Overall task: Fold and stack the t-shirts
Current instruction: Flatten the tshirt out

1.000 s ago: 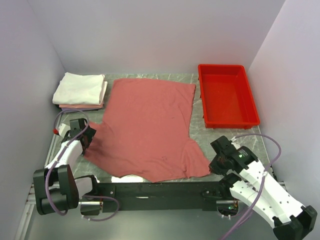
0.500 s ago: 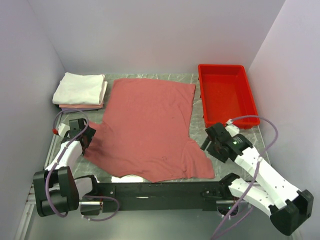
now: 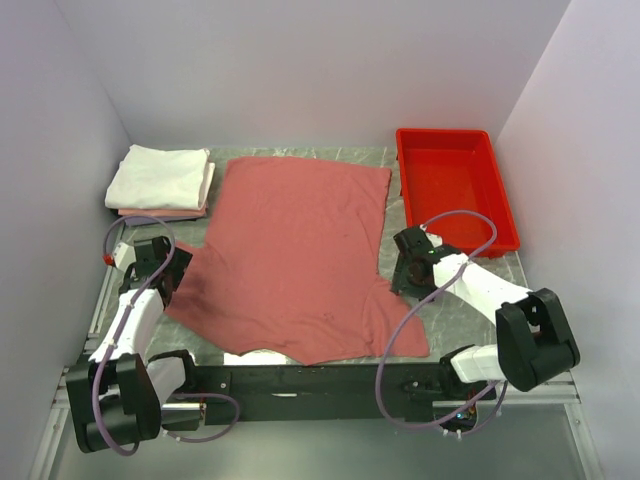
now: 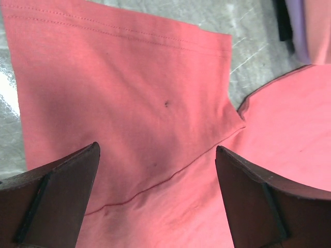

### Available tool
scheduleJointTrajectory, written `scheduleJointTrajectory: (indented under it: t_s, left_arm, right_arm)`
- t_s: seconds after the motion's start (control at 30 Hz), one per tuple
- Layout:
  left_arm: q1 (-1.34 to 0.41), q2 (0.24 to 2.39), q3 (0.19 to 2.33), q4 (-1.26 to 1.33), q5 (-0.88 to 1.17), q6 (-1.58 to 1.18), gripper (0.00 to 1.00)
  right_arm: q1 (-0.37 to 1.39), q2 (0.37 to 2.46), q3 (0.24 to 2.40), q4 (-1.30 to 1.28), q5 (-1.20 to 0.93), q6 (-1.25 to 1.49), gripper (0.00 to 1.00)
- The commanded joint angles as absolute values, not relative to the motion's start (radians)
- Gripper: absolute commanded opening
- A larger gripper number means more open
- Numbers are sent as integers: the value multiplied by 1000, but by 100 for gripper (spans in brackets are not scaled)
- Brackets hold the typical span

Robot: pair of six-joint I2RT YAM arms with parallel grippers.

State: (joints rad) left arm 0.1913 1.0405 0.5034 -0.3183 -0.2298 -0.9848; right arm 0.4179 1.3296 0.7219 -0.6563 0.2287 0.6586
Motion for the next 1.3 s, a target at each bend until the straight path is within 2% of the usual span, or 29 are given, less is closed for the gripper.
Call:
scheduleJointTrajectory:
  t_s: [0.0, 0.2, 0.3, 0.33, 0.4, 0.43, 0.5, 0.53, 0.9, 1.17, 1.27]
  left_arm:
    - [195, 1011, 505, -307, -221, -974, 99]
    - [193, 1012, 512, -330, -247, -971, 99]
    - [195, 1009, 508, -325, -241, -973, 100]
    - [193, 1009, 509, -325, -238, -973, 99]
    - [193, 1008, 511, -328, -241, -973, 99]
    - [193, 1006, 511, -330, -241, -974, 99]
    - [193, 1003, 508, -331, -239, -976, 100]
    - [193, 997, 506, -330, -236, -976, 99]
    - [193, 991, 495, -314, -213, -977, 100]
    - [192, 999, 495, -310, -209, -974, 99]
    - [193, 997, 494, -310, -207, -974, 99]
  right_arm:
    - [355, 1348, 698, -561, 147, 562, 65]
    - [344, 1374, 620, -499, 9, 551, 57]
    - [342, 1379, 604, -482, -17, 548, 49]
    - [344, 1381, 604, -482, -15, 545, 37]
    - [342, 1370, 610, -491, -8, 542, 22]
    - [344, 1365, 614, -508, -5, 543, 19]
    - [344, 1342, 629, -526, -3, 538, 23]
    - [342, 1333, 633, -541, -2, 534, 29]
    - [344, 1197, 683, -612, -57, 511, 32]
    - [342, 1296, 647, -600, -20, 506, 43]
    - [342, 1327, 644, -583, -38, 497, 41]
